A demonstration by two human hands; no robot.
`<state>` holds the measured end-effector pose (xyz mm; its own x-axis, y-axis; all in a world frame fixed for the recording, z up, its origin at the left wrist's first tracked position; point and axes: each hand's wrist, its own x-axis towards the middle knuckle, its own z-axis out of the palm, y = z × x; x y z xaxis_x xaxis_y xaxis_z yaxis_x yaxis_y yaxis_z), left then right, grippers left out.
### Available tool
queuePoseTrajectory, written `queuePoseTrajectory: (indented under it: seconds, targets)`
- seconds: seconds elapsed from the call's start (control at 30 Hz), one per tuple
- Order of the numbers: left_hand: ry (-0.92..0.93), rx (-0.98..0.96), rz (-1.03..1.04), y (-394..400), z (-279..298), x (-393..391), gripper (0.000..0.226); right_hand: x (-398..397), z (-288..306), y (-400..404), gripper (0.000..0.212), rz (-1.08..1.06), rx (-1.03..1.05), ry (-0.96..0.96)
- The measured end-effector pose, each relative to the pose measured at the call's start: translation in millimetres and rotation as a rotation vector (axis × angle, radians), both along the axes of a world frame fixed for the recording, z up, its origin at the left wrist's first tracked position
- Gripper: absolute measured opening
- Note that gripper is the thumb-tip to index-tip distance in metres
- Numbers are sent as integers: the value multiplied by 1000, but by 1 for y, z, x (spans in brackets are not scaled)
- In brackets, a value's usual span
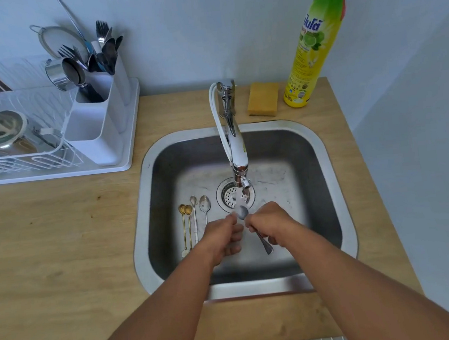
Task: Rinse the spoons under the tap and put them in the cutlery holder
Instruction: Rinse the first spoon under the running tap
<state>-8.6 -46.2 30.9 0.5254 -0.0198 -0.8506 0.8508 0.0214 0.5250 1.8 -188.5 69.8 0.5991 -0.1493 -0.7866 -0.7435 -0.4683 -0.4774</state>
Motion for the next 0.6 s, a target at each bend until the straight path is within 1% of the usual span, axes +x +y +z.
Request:
queuePoseTrajectory:
  seconds: [0.1,0.17,0.23,0.3,0.37,0.4,0.5,0.6]
  targets:
    - [15,-37,55,-9,-3,4,28,-3,3,3,17,68,-38,-34]
    - [21,-67,147,-15,-6,5,25,-6,4,5,15,96,-61,-76]
    - [18,-41,265,-18,-8,7,25,-10,4,8,18,104,-79,-114]
    - [13,12,327,-20,-10,10,30,-14,4,9,23,90,-78,-140]
    - [2,35,329,-20,-11,11,33,-16,3,10,24,68,-84,-164]
    - [-2,34,322,-20,-11,11,30,-16,2,9,24,58,-92,-177]
    - [-15,-55,336,-19,-10,8,15,-14,1,9,21,39,-79,-208]
    - [-20,-129,366,-17,-7,3,20,-14,0,9,20,54,-71,-224]
